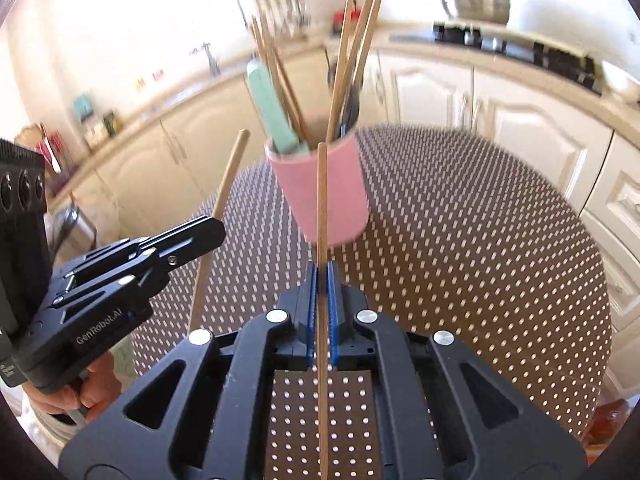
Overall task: Organize utensils
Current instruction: 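Lift both held chopsticks upright above the pink cup with both tools, then lower the chopsticks into the pink cup and open both tools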
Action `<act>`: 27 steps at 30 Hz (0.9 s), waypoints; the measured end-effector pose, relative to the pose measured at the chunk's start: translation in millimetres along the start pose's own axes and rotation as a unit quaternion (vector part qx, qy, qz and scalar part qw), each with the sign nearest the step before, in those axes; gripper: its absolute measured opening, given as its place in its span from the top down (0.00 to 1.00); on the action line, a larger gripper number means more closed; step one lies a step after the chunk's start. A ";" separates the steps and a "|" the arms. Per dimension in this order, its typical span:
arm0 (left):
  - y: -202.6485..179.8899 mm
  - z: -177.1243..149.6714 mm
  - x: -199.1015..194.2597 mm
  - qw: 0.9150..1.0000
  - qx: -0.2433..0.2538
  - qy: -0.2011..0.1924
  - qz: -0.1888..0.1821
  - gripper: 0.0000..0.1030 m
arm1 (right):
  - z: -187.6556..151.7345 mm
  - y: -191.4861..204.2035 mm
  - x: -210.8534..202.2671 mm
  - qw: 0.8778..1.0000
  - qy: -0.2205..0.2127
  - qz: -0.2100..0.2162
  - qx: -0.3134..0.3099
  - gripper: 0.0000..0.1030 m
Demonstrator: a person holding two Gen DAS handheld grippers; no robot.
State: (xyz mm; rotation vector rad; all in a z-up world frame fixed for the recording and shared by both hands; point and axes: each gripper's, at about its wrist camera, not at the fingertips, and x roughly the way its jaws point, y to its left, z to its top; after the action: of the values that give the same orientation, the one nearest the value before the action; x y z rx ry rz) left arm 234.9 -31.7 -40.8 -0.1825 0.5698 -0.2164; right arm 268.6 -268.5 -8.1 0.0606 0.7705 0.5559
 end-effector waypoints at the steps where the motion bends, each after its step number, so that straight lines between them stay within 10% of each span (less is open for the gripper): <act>1: -1.7 2.2 -6.2 1.000 0.005 -0.022 -0.005 0.95 | 0.2 -1.2 -6.7 1.000 -0.017 0.001 0.002 0.95; 15: -18.0 42.6 -47.9 0.967 0.008 -0.253 -0.016 0.95 | 54.0 13.3 -49.2 0.985 -0.170 0.023 -0.013 0.95; 27: -27.0 94.9 -30.7 0.940 -0.001 -0.341 0.019 0.95 | 113.1 26.7 -44.7 0.968 -0.249 0.020 -0.039 0.95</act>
State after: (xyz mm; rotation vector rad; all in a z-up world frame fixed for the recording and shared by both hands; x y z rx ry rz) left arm 257.9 -39.4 59.6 -0.2322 -0.1172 -0.1031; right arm 306.7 -251.3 109.2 0.1385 0.2575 0.5773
